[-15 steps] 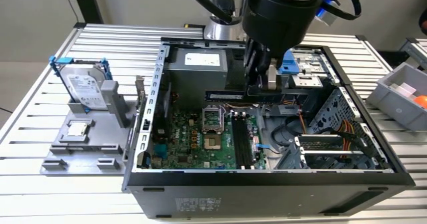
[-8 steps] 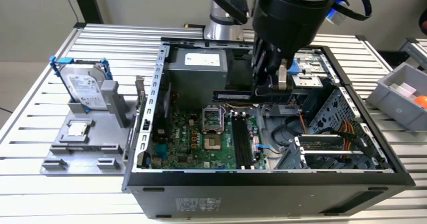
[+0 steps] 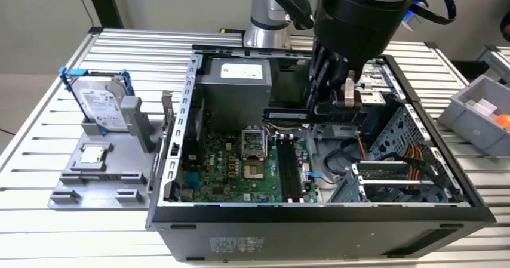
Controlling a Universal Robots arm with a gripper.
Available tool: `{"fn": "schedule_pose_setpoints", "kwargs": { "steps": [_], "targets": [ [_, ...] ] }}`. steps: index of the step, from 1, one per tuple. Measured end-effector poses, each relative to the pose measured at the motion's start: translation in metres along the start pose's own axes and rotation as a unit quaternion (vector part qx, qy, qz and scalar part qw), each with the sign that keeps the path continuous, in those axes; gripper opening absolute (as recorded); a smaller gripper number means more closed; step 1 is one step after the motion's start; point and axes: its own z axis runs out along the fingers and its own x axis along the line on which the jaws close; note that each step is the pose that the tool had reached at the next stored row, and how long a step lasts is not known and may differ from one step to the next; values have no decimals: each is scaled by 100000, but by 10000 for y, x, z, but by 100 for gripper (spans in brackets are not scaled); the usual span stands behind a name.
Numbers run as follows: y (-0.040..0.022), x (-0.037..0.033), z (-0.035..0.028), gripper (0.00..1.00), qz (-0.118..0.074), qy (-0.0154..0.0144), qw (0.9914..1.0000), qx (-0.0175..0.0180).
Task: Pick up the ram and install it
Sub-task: 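Pick up the ram and move it above insertion slot, then insert the ram into the slot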
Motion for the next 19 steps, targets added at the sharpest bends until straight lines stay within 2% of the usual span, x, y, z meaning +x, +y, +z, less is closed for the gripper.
{"fn": "schedule_pose_setpoints", "kwargs": {
  "steps": [10, 19],
  "targets": [
    [-129, -3, -4, 0, -1, 1, 100000, 1],
    [-149, -4, -4, 0, -2, -4, 100000, 2]
  ]
}}
